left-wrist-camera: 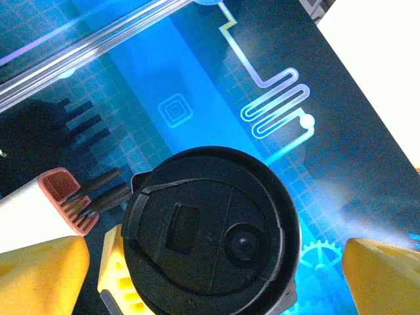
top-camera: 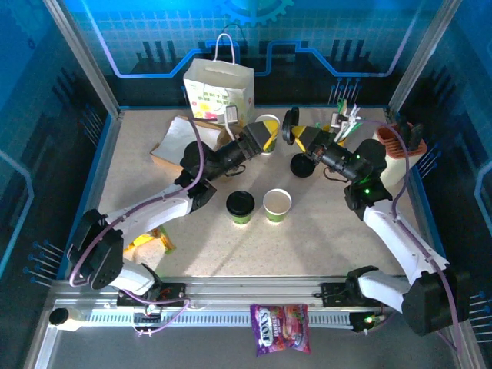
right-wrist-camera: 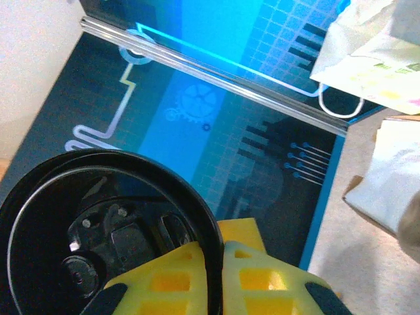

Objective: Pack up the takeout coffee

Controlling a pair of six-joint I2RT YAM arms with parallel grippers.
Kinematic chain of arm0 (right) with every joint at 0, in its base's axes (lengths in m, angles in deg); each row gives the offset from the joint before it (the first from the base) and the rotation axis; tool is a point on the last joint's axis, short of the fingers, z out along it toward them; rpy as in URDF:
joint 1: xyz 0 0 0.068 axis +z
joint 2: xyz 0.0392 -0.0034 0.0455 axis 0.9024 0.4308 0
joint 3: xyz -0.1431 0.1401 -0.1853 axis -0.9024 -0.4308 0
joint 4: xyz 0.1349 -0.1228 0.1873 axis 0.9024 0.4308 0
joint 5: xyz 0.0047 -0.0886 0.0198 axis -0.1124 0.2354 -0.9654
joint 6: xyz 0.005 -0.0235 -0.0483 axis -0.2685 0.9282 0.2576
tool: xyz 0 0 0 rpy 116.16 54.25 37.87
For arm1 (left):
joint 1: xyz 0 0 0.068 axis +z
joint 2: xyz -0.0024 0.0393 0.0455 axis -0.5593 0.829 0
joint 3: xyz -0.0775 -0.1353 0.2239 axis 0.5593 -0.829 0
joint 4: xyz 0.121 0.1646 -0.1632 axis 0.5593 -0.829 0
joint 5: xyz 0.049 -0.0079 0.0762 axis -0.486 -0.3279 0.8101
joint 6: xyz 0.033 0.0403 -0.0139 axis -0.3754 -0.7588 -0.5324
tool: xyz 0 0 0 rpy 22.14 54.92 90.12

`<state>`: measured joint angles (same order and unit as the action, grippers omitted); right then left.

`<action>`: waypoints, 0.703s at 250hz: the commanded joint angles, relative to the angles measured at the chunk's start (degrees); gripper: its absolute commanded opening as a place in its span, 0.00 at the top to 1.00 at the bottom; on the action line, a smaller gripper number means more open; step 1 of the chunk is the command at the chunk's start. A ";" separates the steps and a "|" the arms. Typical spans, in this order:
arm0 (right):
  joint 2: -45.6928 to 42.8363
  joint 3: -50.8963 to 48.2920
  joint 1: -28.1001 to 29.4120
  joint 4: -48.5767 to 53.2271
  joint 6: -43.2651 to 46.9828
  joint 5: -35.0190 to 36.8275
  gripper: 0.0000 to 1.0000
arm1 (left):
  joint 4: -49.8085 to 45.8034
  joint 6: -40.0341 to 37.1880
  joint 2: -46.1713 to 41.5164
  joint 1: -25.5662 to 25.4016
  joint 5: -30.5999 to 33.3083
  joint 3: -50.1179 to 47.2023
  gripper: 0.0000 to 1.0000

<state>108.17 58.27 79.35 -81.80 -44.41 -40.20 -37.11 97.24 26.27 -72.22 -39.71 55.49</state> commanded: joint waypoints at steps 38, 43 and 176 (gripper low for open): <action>1.28 0.02 2.43 -8.68 -4.25 -0.46 0.90 | 1.96 1.99 2.09 -0.54 -1.66 4.11 0.00; 1.38 0.08 2.56 -8.87 -4.35 -0.37 0.90 | 1.89 2.23 2.24 -0.54 -1.74 4.32 0.00; 4.11 0.54 4.20 -11.37 -4.68 0.33 0.90 | 4.08 4.87 3.44 -0.62 -2.46 5.03 0.06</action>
<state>111.60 58.27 82.61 -89.78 -48.57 -40.13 -36.87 100.71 29.06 -72.44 -41.16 58.62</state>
